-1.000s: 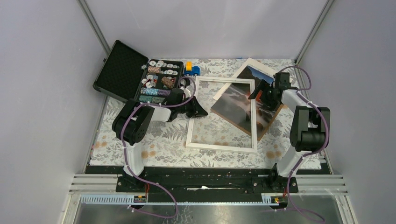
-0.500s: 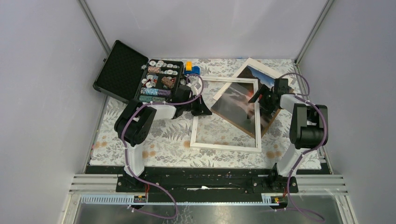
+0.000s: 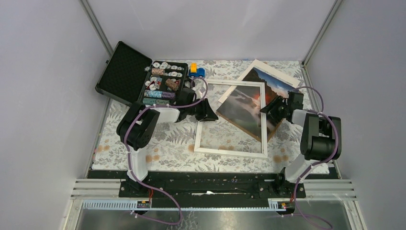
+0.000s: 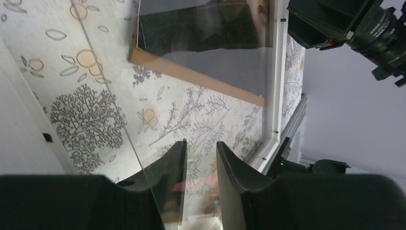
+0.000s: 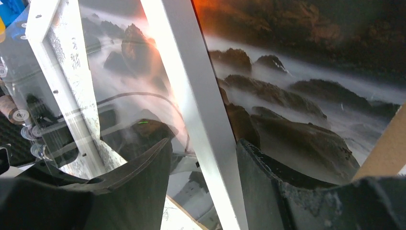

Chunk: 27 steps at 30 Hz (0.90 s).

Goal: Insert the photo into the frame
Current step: Place the photo frame item in the photo frame.

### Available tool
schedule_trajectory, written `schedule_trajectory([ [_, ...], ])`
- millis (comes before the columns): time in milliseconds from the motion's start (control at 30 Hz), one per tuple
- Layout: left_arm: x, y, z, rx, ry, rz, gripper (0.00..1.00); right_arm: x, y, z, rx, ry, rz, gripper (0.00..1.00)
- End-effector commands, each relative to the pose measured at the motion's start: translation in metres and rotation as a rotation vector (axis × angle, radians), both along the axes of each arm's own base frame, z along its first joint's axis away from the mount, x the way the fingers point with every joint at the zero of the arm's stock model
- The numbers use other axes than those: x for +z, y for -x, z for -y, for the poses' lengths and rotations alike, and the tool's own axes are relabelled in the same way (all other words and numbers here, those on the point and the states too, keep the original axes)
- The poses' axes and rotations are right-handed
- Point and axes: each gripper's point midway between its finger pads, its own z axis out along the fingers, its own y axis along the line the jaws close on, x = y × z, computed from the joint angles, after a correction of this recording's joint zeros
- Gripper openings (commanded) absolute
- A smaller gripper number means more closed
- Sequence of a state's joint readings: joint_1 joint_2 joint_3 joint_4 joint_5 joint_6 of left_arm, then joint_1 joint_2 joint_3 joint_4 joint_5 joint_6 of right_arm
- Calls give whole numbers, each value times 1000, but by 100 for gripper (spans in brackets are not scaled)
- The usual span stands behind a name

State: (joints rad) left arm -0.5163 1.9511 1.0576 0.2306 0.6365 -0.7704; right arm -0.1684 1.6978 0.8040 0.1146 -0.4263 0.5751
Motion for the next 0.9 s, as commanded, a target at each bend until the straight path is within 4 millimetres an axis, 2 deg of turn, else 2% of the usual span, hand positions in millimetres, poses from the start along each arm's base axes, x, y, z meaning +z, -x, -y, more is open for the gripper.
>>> schedule_trajectory([
  [0,45,-5,-2,6,138,51,37,12,5,-3,23,-29,38,59],
  [133,52,-5,-7,31,229,22,41,11,6,-1,19,-21,39,58],
  [233,46,-6,-6,29,234,7,33,9,6,0,15,-15,42,53],
  [367,48,-8,-3,30,253,25,23,7,5,-2,22,-33,46,47],
  [467,44,-5,5,-8,224,24,15,5,5,-4,26,-44,45,41],
  [633,42,-1,12,-54,227,40,9,5,5,-6,36,-54,49,35],
  [767,38,2,17,-76,254,14,7,5,6,-6,37,-55,50,34],
  [867,35,2,18,-66,263,-12,2,4,6,-7,35,-56,50,33],
])
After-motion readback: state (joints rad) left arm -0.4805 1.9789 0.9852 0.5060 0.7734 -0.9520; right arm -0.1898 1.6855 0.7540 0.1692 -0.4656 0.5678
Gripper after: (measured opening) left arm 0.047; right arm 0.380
